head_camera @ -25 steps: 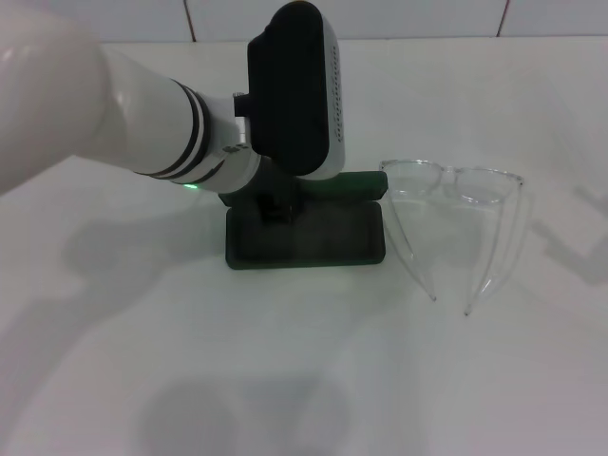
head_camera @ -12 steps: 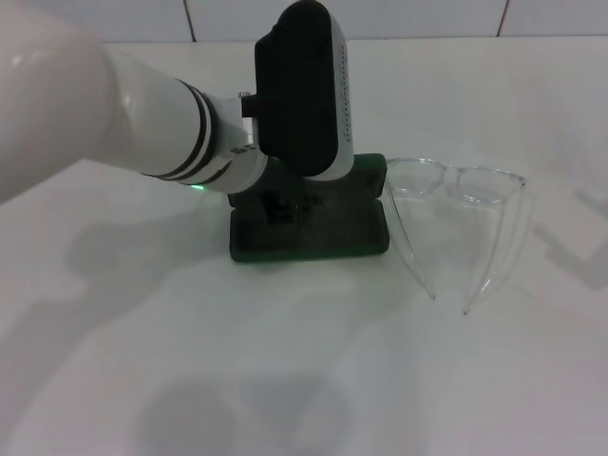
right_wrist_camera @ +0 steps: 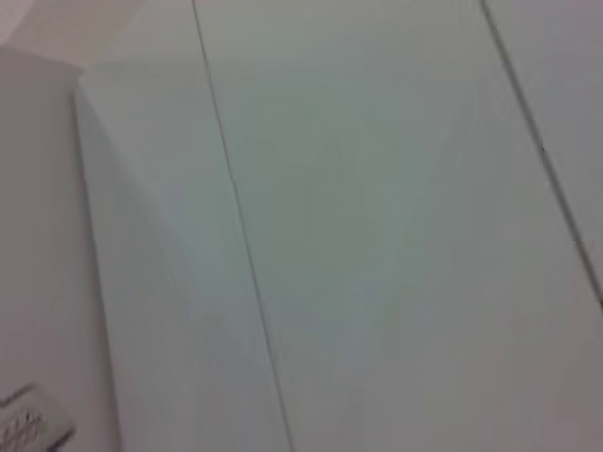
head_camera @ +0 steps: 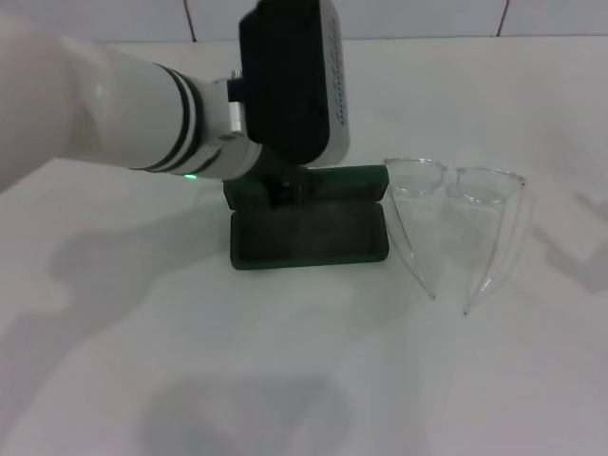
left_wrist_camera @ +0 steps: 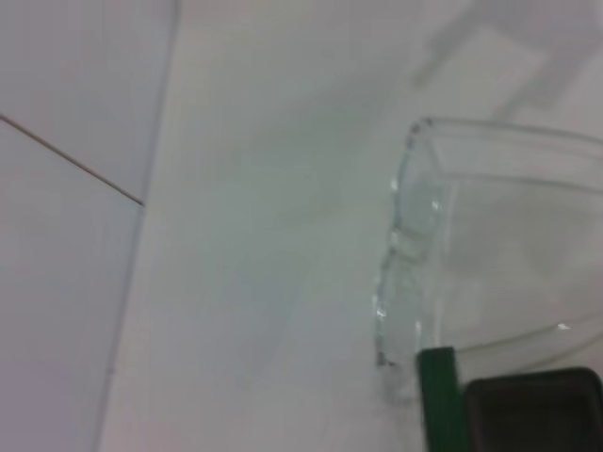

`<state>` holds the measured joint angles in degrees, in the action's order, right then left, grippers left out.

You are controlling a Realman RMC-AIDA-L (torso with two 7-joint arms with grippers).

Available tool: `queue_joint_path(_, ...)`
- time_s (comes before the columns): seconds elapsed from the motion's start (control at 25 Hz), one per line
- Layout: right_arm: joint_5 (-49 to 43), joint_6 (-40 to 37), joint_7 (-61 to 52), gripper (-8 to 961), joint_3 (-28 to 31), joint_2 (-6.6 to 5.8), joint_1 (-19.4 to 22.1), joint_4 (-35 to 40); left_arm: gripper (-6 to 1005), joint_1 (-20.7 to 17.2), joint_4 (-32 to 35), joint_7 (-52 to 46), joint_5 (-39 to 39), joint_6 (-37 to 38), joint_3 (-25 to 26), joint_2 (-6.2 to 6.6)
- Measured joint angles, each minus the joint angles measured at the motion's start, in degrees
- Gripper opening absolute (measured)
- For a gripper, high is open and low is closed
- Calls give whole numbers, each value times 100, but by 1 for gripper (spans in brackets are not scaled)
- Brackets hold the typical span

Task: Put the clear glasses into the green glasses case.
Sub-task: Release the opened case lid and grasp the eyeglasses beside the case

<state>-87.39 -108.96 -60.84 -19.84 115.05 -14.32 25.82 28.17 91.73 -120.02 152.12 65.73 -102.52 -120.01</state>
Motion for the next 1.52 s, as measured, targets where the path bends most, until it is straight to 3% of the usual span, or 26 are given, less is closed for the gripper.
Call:
queue_joint_path(0.08,-17,-3,-47,855,-42,-14,0,41,334,-145,224,-112,-1,-108,51,2)
queue_joint_path(0.16,-250,-11,-524,855,-303,-128,-35,462,333,-374,463,-277,-80,-385,116,-1)
queue_joint_path(0.28,-662,34,-1023,855,-437,-174,-99,1048,331,-692,603,-238,-501,-827,205,8)
queue_joint_path(0.44,-1246,194,-1589,854,-455,-109,-194,2011,328,-1062,625,220,-1921,-1260,587,18)
queue_joint_path(0.64,-1967,469,-2302,852,-467,-93,-550,2772,325,-1388,282,1003,-4071,-1054,1405,33)
queue_joint_path(0.8,-2855,756,-3161,850,-681,-76,-888,3566,325,-1533,-220,1282,-5664,-306,2190,38)
queue_joint_path(0.96,-3430,1070,-3730,844,-1284,-103,-1253,4085,324,-1338,-1499,1859,-7072,1292,3267,66)
queue_joint_path(1.2,-4029,1198,-4601,842,-2141,-348,-2066,4234,324,-631,-3824,2611,-7193,3401,4477,300)
queue_joint_path(1.32,-4559,1290,-4851,841,-2679,-389,-2535,4112,324,-646,-4313,3110,-7203,3836,4749,268)
queue_joint_path(1.52,-5552,1259,-5271,840,-3322,-356,-3456,3506,323,-795,-4573,3739,-7128,3848,4814,125)
